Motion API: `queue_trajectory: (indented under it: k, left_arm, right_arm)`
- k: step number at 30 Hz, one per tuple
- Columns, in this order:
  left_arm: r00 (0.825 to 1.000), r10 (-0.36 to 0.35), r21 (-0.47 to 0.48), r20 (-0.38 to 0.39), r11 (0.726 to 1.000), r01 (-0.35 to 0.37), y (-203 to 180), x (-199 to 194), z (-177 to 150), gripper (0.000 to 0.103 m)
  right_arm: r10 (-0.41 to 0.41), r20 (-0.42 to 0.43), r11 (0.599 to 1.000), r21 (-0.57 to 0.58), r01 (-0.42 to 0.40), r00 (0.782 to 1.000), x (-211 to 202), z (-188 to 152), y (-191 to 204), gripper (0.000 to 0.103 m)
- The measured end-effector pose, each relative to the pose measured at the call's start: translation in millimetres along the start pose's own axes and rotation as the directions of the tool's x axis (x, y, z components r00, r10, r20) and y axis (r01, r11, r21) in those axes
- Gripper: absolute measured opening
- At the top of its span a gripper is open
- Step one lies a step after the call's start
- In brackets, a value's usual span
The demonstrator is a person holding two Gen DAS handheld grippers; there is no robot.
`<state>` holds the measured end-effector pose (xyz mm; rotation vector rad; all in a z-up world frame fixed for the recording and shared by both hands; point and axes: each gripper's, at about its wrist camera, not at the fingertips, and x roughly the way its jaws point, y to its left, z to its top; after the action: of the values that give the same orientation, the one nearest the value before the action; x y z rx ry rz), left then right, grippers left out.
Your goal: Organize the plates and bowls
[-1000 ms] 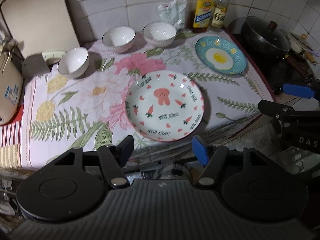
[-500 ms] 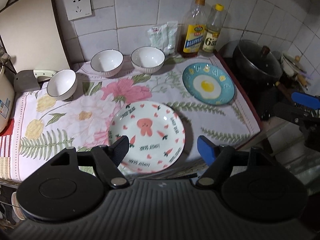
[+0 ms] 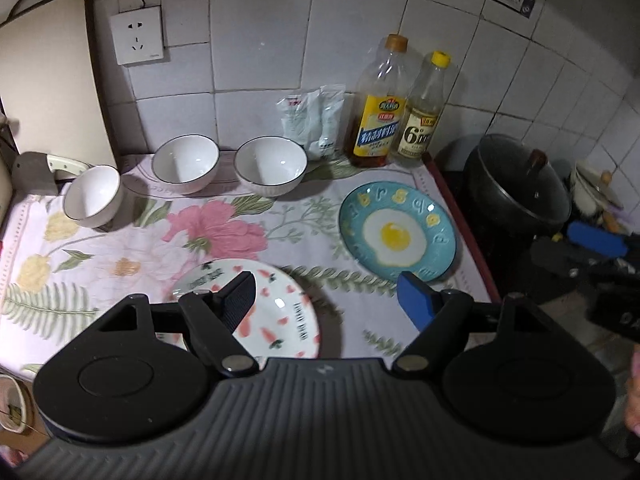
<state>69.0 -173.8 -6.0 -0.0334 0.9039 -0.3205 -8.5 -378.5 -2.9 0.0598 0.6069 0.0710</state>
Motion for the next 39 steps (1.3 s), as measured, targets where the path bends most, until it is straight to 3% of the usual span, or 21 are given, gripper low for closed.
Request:
queue_trajectory:
  k: [5,7,13,17,21,28,31,36,39]
  left_arm:
    - [1.0,0.026,-0.025,0.0,0.999,-0.026,-16,25,3,0.078]
    - [0.999,0.03,-0.038,-0.023,0.999,-0.031,-21,38,3,0.078]
    - [0.996,0.047,-0.055,-0.07,0.997,-0.051,-34,82,-6,0.078]
    - [0.998,0.046,-0.082,-0.049,0.995,-0.05,-41,114,-12,0.078]
    - [0.998,0.062,-0.135,-0.017,0.989,-0.064,-45,146,-15,0.076]
    - [0.997,0.072,-0.175,-0.027,0.982,-0.075,-41,205,-13,0.074]
    - [0.994,0.024,-0.152,-0.109,0.988,-0.04,-35,237,-12,0.064]
    - [0.995,0.052,-0.138,-0.085,0.988,-0.064,-26,253,-11,0.059]
    - [0.995,0.036,-0.154,-0.097,0.987,-0.051,-20,260,-8,0.044]
  right_arm:
    - [0.019,-0.021,1.0,0.015,-0.018,1.0,22,1,-23,0.071]
    - [-0.01,-0.038,1.0,0.019,0.011,0.999,32,0,-29,0.071]
    - [0.029,-0.013,0.996,0.081,-0.028,0.999,57,-20,-49,0.071]
    - [0.044,-0.003,0.991,0.13,-0.043,0.999,83,-41,-63,0.071]
    - [-0.002,0.047,0.991,0.134,-0.005,0.999,110,-60,-74,0.071]
    - [-0.024,-0.033,0.973,0.228,0.031,0.999,167,-77,-109,0.071]
    - [-0.008,-0.072,0.961,0.277,0.028,0.997,187,-85,-120,0.071]
    - [-0.012,-0.114,0.961,0.274,0.043,0.993,212,-93,-126,0.071]
    - [0.001,-0.14,0.949,0.312,0.043,0.99,224,-95,-132,0.066]
